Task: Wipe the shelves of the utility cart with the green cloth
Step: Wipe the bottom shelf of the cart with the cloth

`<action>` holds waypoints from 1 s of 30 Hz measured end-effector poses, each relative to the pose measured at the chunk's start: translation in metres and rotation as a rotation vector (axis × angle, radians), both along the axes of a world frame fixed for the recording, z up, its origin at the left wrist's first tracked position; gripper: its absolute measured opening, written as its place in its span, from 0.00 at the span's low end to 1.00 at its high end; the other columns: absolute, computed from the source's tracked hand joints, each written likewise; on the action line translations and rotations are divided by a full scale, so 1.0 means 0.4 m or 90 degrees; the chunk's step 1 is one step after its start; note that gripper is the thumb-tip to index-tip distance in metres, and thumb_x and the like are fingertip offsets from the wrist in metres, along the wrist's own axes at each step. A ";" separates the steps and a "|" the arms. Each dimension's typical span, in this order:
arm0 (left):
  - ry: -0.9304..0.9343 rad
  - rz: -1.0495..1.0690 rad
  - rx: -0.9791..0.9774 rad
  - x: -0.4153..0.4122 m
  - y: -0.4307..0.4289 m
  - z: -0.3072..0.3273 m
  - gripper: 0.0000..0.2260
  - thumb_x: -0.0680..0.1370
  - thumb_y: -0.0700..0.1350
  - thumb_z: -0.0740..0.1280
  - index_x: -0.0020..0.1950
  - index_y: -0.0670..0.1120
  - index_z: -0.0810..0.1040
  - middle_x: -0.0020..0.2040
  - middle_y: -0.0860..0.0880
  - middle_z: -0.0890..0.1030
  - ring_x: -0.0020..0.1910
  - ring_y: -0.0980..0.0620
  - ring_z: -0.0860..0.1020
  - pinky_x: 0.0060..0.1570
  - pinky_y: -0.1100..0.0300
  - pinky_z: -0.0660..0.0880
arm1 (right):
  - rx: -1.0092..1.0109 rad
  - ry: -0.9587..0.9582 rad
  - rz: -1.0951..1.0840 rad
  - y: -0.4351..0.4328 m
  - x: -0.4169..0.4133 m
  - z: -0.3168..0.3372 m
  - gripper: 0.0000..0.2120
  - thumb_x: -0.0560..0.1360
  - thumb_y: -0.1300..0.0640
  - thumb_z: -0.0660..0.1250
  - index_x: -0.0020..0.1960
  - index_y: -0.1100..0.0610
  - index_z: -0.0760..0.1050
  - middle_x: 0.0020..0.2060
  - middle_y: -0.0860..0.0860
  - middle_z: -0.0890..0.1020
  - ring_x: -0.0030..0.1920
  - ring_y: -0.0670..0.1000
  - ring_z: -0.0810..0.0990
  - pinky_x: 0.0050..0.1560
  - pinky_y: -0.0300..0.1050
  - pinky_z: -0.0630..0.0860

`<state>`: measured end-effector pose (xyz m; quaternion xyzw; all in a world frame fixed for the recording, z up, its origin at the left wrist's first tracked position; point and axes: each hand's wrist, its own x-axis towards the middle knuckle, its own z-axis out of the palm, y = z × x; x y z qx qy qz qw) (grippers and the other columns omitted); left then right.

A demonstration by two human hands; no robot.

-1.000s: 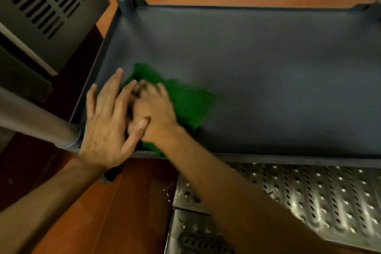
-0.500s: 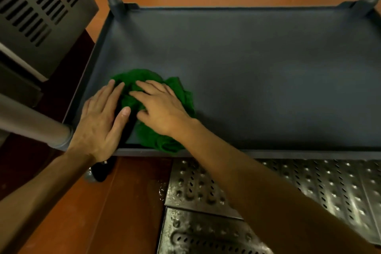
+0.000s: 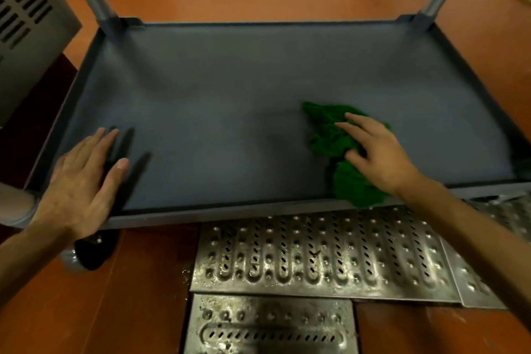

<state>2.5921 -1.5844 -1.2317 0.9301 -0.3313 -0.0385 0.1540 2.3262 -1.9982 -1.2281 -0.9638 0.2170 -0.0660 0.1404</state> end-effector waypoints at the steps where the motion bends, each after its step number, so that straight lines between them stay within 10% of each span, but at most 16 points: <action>1: -0.001 -0.001 0.000 -0.001 0.001 -0.002 0.33 0.79 0.68 0.43 0.81 0.54 0.51 0.81 0.45 0.58 0.79 0.44 0.57 0.77 0.40 0.54 | 0.000 -0.002 -0.020 -0.013 -0.020 0.001 0.30 0.73 0.44 0.55 0.74 0.52 0.67 0.75 0.54 0.66 0.75 0.57 0.62 0.73 0.59 0.60; 16: -0.045 -0.050 0.002 -0.039 -0.007 0.006 0.33 0.80 0.65 0.49 0.81 0.49 0.56 0.79 0.44 0.63 0.77 0.41 0.63 0.72 0.35 0.61 | -0.005 0.032 -0.062 0.107 0.079 -0.006 0.42 0.67 0.35 0.46 0.77 0.53 0.59 0.78 0.53 0.58 0.78 0.56 0.52 0.77 0.59 0.49; 30: -0.024 -0.035 -0.040 -0.044 -0.002 0.014 0.34 0.80 0.66 0.46 0.82 0.49 0.54 0.81 0.45 0.59 0.79 0.44 0.58 0.75 0.39 0.57 | 0.019 -0.046 0.139 0.459 0.386 -0.029 0.35 0.71 0.42 0.57 0.74 0.57 0.65 0.74 0.56 0.65 0.75 0.60 0.58 0.75 0.62 0.53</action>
